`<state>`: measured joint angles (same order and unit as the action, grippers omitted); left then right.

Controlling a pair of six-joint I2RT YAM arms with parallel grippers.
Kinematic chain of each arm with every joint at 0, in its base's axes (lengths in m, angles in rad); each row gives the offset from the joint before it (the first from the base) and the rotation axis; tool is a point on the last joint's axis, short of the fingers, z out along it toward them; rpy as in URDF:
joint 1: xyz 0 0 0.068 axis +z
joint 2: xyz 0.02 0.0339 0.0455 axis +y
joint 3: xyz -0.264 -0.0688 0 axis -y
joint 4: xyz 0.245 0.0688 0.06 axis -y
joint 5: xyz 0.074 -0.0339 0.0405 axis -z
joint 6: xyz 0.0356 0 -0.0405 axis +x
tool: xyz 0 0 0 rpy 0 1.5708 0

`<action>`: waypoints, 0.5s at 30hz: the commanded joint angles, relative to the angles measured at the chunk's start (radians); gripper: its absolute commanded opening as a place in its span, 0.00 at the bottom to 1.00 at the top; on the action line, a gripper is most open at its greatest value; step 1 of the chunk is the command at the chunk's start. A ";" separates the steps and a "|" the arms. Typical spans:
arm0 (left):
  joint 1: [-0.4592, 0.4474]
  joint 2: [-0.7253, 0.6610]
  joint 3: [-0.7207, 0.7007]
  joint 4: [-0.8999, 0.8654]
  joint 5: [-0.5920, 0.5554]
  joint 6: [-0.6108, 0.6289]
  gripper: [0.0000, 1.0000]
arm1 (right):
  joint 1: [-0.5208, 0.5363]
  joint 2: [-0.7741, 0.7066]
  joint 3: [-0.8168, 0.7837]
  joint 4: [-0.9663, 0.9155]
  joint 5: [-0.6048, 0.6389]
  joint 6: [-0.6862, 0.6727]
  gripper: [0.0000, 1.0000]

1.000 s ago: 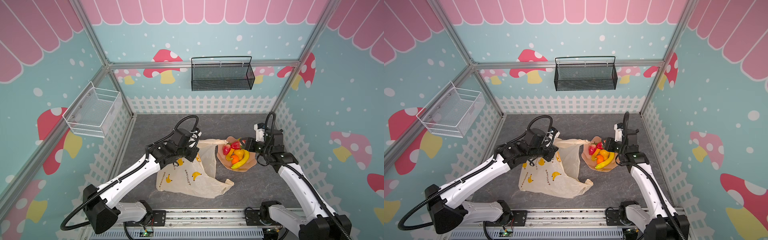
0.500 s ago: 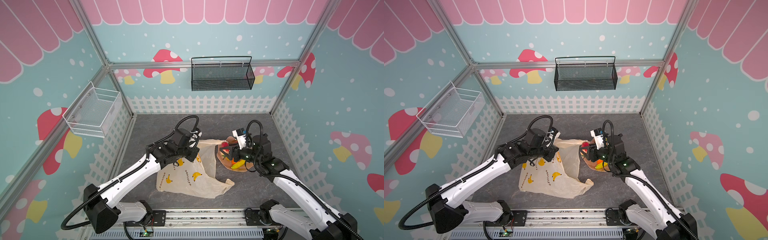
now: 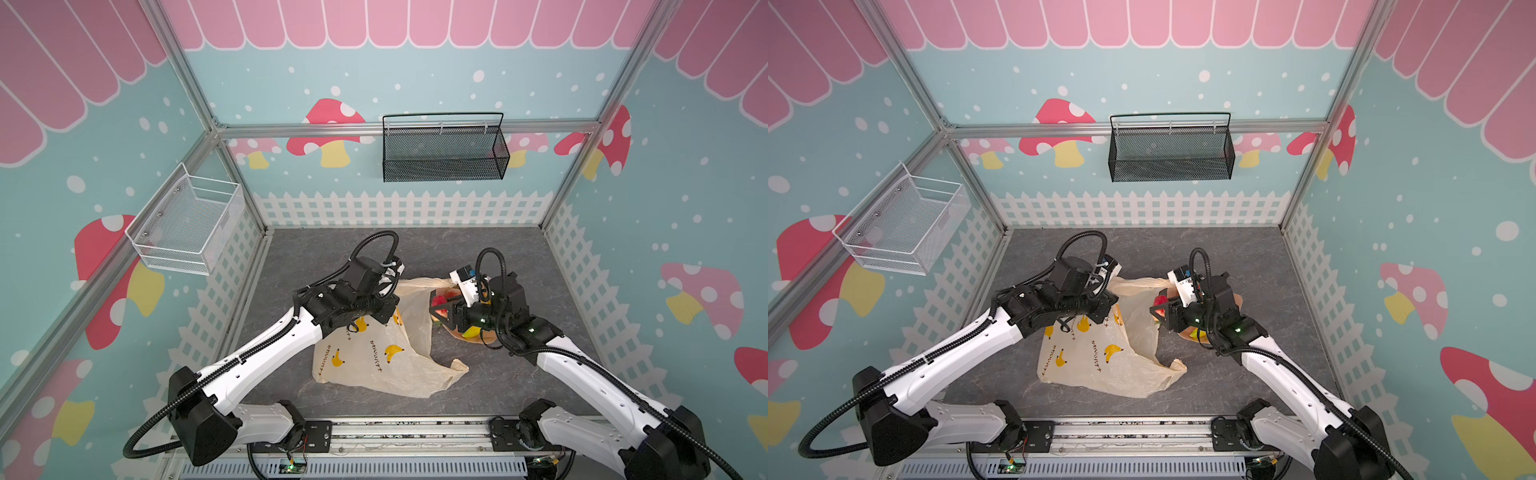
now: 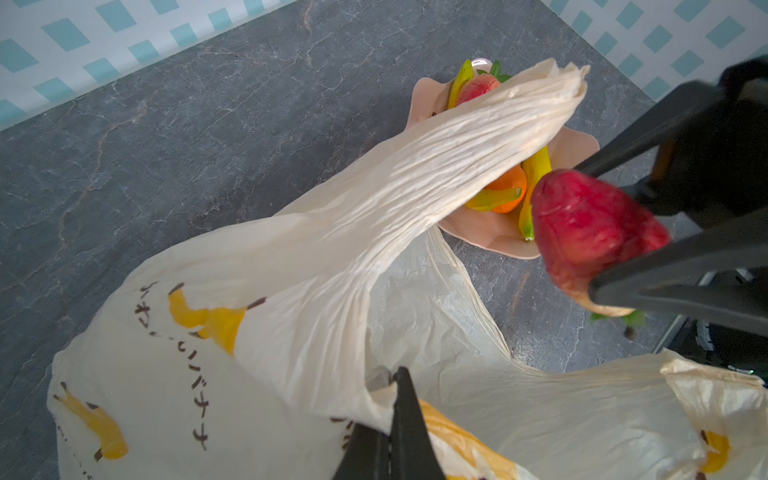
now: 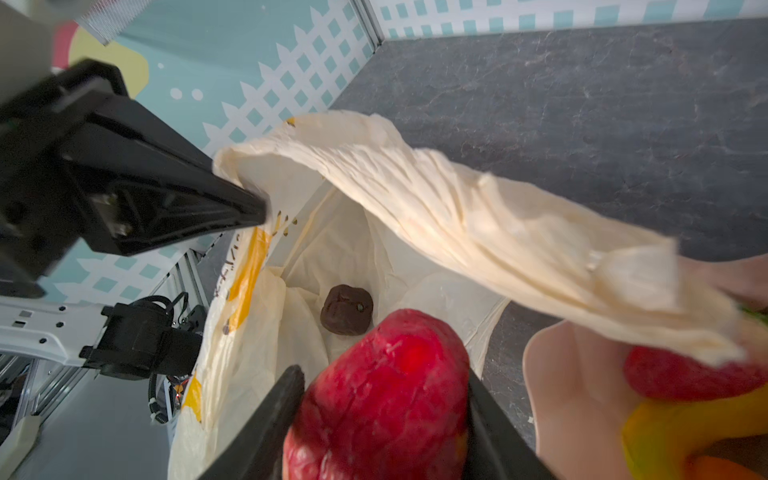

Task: Place the fruits into the plastic bag
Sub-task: Place the fruit in the plastic bag.

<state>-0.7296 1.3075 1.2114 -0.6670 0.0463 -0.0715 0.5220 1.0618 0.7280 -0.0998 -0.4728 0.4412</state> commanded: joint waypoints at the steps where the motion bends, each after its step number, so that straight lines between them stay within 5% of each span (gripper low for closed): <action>1: -0.005 0.005 0.023 0.017 0.019 -0.002 0.00 | 0.047 0.035 -0.030 0.043 0.024 -0.018 0.51; 15: -0.005 0.030 0.085 0.005 0.103 -0.030 0.00 | 0.205 0.199 -0.089 0.141 0.122 0.002 0.47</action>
<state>-0.7300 1.3281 1.2617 -0.6678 0.1036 -0.0849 0.7155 1.2476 0.6571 -0.0101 -0.3725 0.4419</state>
